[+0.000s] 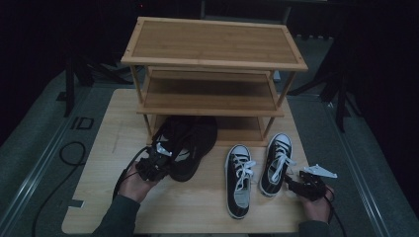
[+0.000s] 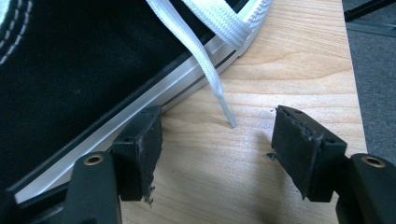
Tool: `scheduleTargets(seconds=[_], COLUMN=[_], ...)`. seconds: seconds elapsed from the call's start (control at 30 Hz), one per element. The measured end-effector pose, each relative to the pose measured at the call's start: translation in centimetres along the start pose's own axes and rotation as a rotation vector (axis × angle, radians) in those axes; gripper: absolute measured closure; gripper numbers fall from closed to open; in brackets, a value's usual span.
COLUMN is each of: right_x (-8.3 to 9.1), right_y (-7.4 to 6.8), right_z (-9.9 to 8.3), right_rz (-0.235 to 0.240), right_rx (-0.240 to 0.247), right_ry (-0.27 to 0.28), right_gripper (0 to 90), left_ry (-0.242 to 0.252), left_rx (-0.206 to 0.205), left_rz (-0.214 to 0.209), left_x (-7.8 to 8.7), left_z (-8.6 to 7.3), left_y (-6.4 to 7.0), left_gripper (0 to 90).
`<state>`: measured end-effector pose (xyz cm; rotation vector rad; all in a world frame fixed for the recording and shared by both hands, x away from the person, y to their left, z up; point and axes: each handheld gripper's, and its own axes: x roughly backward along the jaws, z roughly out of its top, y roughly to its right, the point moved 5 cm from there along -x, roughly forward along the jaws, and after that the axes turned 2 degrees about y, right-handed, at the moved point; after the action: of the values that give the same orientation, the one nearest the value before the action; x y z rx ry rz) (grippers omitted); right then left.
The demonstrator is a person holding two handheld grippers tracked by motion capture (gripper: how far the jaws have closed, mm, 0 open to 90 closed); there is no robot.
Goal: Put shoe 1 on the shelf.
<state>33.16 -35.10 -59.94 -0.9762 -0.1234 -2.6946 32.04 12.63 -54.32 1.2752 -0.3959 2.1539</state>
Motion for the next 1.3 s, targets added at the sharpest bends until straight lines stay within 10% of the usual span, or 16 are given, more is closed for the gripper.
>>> scheduleTargets(seconds=[0.73, 1.3], right_x=[0.0, 0.0], right_y=[0.0, 0.0], right_z=[0.0, 0.0], right_rz=[0.0, 0.001], right_rx=[0.0, 0.0], right_ry=[0.0, 0.0], right_gripper=[33.3, 33.2], left_ry=[-0.018, 0.026], left_rx=[0.0, -0.056], left_rz=[-0.025, 0.003], left_x=[-1.4, -2.8], left_z=[-0.4, 3.8], left_y=[0.8, 3.1], left_gripper=[90.0, 90.0])
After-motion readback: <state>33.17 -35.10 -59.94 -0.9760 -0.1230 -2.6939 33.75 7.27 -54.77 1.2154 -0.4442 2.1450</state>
